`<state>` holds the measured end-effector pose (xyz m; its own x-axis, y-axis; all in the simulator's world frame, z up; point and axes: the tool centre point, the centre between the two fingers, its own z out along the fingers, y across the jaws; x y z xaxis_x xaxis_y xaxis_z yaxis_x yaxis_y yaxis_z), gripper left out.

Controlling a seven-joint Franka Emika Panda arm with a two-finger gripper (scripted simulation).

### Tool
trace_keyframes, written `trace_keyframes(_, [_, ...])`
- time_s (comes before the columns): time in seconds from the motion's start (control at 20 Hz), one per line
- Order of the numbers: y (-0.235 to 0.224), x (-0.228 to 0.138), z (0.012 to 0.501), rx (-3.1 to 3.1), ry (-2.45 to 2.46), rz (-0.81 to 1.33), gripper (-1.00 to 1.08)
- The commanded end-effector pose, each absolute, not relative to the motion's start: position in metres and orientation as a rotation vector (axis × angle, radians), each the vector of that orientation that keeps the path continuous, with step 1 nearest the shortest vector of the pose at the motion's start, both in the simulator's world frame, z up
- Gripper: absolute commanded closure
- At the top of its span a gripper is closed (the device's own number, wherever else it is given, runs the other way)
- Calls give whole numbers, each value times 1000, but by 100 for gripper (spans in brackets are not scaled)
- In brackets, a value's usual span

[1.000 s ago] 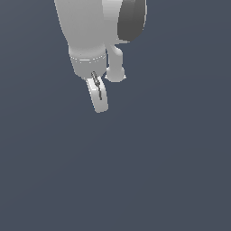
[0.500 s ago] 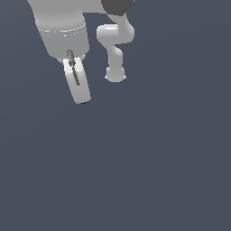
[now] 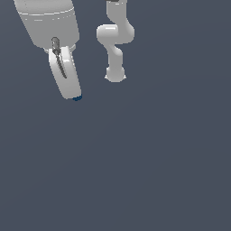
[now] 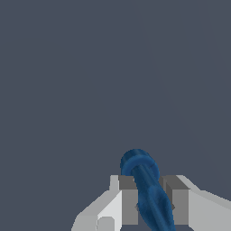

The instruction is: Pick up the object and move it to a goal position.

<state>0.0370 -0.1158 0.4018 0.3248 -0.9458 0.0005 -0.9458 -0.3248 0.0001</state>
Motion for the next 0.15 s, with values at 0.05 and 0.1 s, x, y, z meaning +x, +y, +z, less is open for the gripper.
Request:
trace_keyframes(0.05, [-117,38,404,2557,-1825,0,108])
trace_keyframes(0.1, [-117,38,405,2557,-1825,0,108])
